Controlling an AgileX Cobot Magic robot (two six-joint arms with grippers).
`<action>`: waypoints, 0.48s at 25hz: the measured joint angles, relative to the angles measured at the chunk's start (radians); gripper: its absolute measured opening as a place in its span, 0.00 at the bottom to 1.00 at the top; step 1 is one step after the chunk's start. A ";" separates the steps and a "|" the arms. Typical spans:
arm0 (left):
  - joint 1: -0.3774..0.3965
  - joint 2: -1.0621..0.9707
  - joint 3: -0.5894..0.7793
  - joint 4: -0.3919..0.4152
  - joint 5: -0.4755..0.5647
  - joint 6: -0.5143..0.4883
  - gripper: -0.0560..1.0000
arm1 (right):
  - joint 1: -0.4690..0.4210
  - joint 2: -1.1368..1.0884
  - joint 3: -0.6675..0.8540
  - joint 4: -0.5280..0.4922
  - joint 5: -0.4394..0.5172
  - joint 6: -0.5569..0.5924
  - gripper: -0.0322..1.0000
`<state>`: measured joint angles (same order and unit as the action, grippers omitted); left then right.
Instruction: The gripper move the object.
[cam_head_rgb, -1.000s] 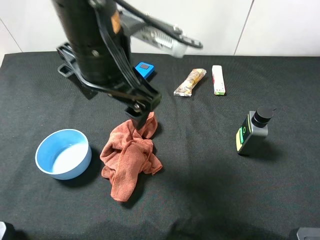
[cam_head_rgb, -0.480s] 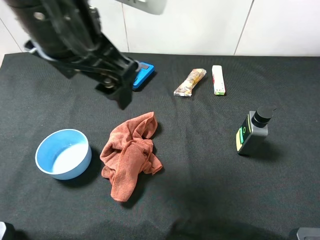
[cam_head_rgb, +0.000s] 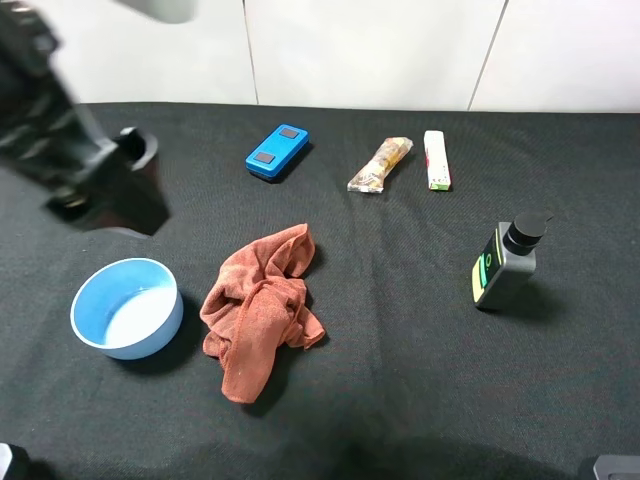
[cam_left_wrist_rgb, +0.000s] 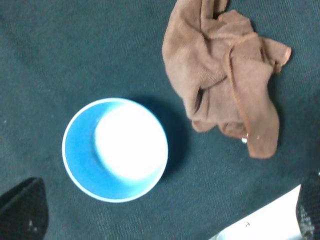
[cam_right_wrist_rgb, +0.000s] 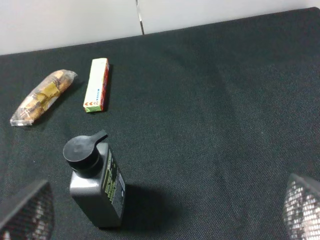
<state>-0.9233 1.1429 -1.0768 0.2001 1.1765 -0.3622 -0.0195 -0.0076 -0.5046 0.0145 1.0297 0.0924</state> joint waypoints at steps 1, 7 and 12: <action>0.000 -0.025 0.022 0.000 0.001 0.000 0.98 | 0.000 0.000 0.000 0.000 0.000 0.000 0.70; 0.000 -0.202 0.122 0.000 0.002 -0.015 0.98 | 0.000 0.000 0.000 0.000 0.000 0.000 0.70; 0.000 -0.332 0.165 0.013 0.003 -0.019 0.98 | 0.000 0.000 0.000 0.000 0.000 0.000 0.70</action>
<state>-0.9233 0.8107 -0.9114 0.2132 1.1795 -0.3816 -0.0195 -0.0076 -0.5046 0.0145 1.0297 0.0924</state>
